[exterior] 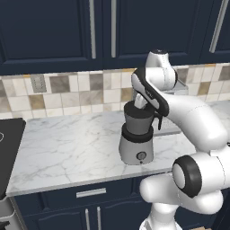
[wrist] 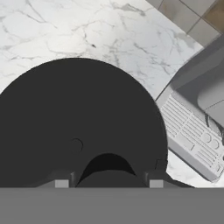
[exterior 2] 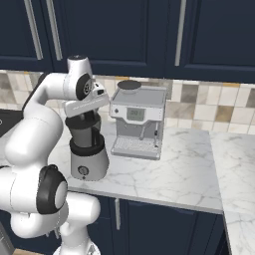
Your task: Open the blender lid, put the tangerine in the blender, close the lid, and start the blender.
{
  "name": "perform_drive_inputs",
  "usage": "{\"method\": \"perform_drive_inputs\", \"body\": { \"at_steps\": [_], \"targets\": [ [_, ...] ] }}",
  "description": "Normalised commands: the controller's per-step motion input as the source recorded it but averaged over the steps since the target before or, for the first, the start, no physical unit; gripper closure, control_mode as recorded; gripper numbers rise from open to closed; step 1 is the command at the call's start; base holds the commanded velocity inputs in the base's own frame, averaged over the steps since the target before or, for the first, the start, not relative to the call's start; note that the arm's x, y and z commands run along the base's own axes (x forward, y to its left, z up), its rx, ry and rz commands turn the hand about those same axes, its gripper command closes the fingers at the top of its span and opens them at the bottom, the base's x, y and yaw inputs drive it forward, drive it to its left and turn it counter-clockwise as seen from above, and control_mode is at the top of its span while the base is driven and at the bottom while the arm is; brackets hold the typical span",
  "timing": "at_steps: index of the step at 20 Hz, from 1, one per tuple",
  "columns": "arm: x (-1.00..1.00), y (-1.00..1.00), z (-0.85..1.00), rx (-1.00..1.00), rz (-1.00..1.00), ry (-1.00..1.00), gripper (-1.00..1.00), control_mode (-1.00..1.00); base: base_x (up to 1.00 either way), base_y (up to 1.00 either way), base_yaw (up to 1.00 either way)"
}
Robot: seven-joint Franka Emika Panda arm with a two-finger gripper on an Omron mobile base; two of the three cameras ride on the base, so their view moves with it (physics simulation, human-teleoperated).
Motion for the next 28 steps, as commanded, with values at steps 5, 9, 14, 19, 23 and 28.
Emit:
{"method": "perform_drive_inputs", "body": {
  "at_steps": [5, 9, 14, 19, 23, 28],
  "targets": [
    [0.09, 0.03, -0.09, 0.00, 0.00, -0.03, 1.00, -1.00, 0.00, 0.00, 0.00],
    [0.03, 0.00, -0.17, 0.00, 0.00, 0.00, 1.00, -1.00, 0.00, 0.00, 0.00],
    [0.18, 0.00, -0.02, 0.00, -0.01, 0.00, 1.00, -1.00, 0.00, 0.00, 0.00],
    [0.15, -0.12, -0.04, 0.00, 0.00, 0.00, 1.00, -1.00, 0.00, 0.00, 0.00],
    [0.00, -0.23, -0.21, 0.00, 0.00, 0.00, 1.00, -1.00, 0.00, 0.00, 0.00],
    [0.04, 0.05, -0.12, 0.00, 0.00, 0.01, 1.00, -1.00, 0.00, 0.00, 0.00]
  ]
}}
